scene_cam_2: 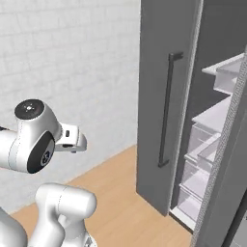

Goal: Place one lime and one steak in each tupperware on the nearby counter, to pack two identical lunches.

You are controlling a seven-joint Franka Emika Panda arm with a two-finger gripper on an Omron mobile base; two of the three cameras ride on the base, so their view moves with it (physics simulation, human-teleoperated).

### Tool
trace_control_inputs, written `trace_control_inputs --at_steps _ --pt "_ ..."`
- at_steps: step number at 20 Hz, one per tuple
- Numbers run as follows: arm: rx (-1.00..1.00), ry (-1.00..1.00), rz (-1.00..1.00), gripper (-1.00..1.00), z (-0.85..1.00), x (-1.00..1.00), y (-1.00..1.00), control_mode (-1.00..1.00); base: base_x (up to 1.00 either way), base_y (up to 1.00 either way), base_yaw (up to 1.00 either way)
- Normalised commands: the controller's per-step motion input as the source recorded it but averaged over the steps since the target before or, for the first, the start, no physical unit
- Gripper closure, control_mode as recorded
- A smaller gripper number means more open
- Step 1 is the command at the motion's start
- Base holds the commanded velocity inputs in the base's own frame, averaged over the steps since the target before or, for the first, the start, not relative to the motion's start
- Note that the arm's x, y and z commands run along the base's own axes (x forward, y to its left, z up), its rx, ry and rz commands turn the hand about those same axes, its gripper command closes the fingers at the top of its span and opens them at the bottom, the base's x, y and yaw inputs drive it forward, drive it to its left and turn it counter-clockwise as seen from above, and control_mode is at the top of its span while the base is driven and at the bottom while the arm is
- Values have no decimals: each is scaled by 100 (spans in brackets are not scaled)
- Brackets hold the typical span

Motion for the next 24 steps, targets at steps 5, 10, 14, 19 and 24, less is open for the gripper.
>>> trace_control_inputs --at_steps 5,10,14,19,24 --pt "0 0 0 -100 0 0 0 100 29 1 -72" --pt "0 0 0 -100 0 0 0 100 68 52 -66" --pt "0 0 0 -100 0 0 0 100 56 45 -57" --pt "0 0 0 -100 0 0 0 100 38 14 -43" --pt "0 0 0 -100 0 0 0 100 38 -9 -28"
